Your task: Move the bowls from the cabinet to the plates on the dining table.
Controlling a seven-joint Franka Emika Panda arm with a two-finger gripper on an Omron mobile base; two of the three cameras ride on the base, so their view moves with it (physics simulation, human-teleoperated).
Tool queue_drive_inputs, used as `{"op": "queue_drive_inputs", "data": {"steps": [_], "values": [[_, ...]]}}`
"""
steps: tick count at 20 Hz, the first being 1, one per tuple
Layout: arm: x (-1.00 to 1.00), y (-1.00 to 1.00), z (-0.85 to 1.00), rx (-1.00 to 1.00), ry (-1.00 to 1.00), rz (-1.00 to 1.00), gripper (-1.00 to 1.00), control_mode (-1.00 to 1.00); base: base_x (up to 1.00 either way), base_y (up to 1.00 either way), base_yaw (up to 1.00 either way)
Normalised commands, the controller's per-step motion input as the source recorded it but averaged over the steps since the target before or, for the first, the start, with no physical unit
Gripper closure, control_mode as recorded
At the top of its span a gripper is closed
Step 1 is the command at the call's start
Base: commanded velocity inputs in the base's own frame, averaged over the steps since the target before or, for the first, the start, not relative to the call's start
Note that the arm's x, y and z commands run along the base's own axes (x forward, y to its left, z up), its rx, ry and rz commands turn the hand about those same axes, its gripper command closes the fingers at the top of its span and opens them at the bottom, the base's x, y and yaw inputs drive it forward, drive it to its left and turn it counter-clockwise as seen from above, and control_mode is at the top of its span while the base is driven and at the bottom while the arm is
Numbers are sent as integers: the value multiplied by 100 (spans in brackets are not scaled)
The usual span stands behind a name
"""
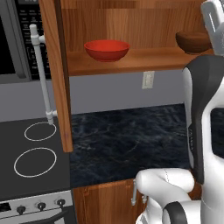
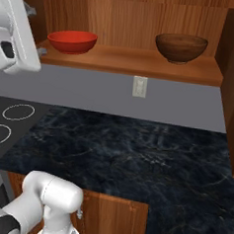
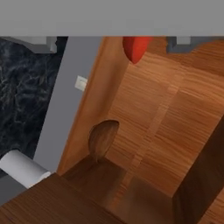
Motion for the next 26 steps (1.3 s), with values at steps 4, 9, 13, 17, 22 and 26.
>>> {"op": "queue_drive_inputs", "data": {"steps": [4,9,13,17,22,26], "values": [[7,-24,-37,1,2,-1,-100,-100,0,0,0],[11,-25,-32,1,3,-1,-100,-100,0,0,0],[19,-21,-26,2,6,-1,-100,-100,0,0,0],[23,-19,-23,3,1,0,-100,-100,0,0,0],[29,-21,-12,4,1,0,-100,-100,0,0,0],[28,-21,-11,4,2,0,-100,-100,0,0,0]]}}
